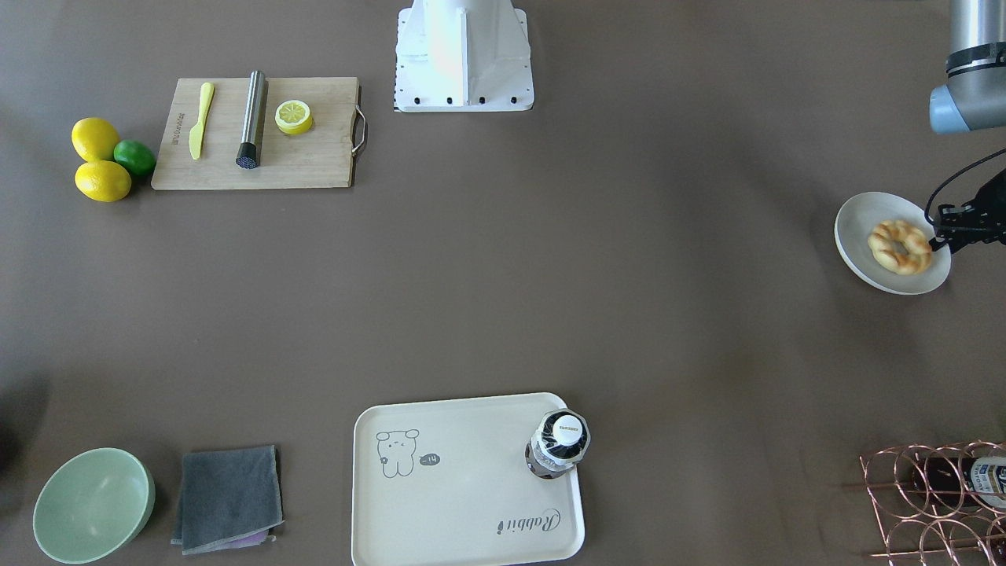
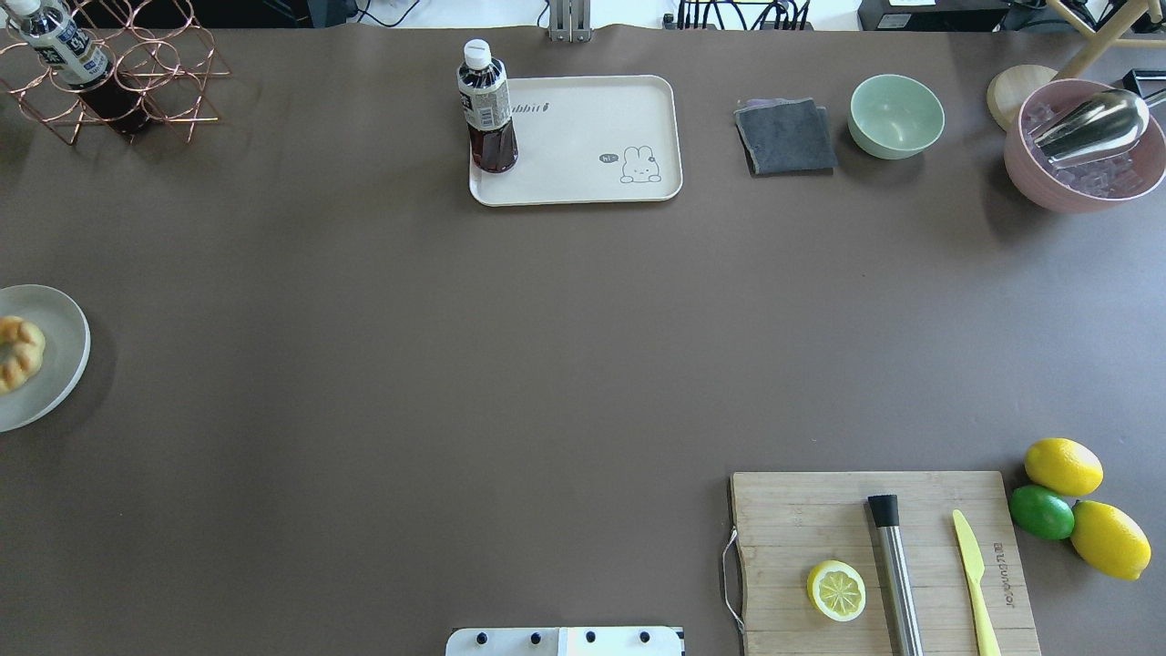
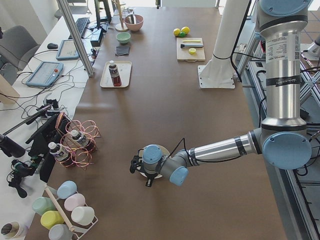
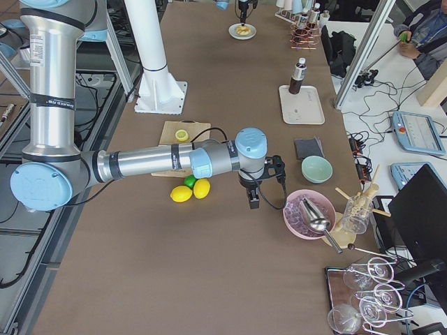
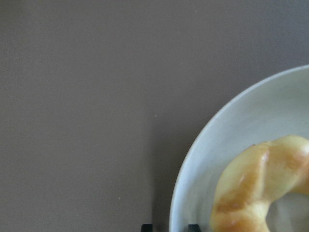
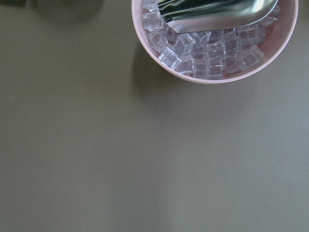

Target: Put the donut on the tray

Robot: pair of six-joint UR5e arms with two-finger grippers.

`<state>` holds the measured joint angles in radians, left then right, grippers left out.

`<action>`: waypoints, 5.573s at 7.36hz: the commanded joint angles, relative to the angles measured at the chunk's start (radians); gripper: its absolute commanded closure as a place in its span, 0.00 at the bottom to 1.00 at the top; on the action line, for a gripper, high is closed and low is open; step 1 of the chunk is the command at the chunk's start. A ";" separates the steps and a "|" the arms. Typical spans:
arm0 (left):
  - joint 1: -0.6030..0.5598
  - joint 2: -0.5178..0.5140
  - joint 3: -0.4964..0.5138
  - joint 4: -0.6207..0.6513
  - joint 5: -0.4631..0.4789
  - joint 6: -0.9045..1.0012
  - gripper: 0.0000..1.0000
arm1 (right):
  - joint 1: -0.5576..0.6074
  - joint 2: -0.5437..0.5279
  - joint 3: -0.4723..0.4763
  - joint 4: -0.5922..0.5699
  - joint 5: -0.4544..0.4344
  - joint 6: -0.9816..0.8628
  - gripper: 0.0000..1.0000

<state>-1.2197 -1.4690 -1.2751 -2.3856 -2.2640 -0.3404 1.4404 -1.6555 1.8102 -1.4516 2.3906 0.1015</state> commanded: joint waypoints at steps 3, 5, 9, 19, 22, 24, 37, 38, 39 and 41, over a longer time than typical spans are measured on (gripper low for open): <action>-0.001 -0.017 -0.099 0.014 -0.131 -0.126 1.00 | 0.000 -0.007 0.003 0.048 0.004 0.038 0.00; -0.008 -0.057 -0.181 0.011 -0.238 -0.327 1.00 | 0.000 -0.007 0.014 0.050 0.004 0.046 0.00; 0.145 -0.212 -0.403 0.009 -0.227 -0.894 1.00 | -0.145 0.049 0.067 0.112 -0.001 0.356 0.00; 0.557 -0.688 -0.547 0.510 0.188 -1.318 1.00 | -0.748 0.569 0.133 0.067 -0.315 1.310 0.00; 0.569 -0.702 -0.553 0.510 0.202 -1.367 1.00 | -0.797 0.619 0.130 0.000 -0.367 1.397 0.32; 0.569 -0.694 -0.575 0.510 0.202 -1.372 1.00 | -0.813 0.632 0.136 -0.001 -0.377 1.428 0.79; 0.484 -0.578 -0.648 0.542 0.182 -1.353 0.03 | -0.767 0.634 0.048 0.144 -0.370 1.800 1.00; 0.471 -0.573 -0.647 0.542 0.150 -1.326 0.03 | -0.747 0.634 -0.013 0.225 -0.375 1.908 1.00; 0.433 -0.542 -0.655 0.542 0.124 -1.291 0.03 | -0.724 0.635 -0.073 0.293 -0.380 1.973 1.00; 0.391 -0.473 -0.685 0.542 0.095 -1.206 0.03 | -0.721 0.730 -0.272 0.394 -0.483 2.101 1.00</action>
<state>-0.7914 -1.9970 -1.9368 -1.8438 -2.1460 -1.6096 0.7127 -1.0117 1.7129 -1.1461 1.9867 2.0829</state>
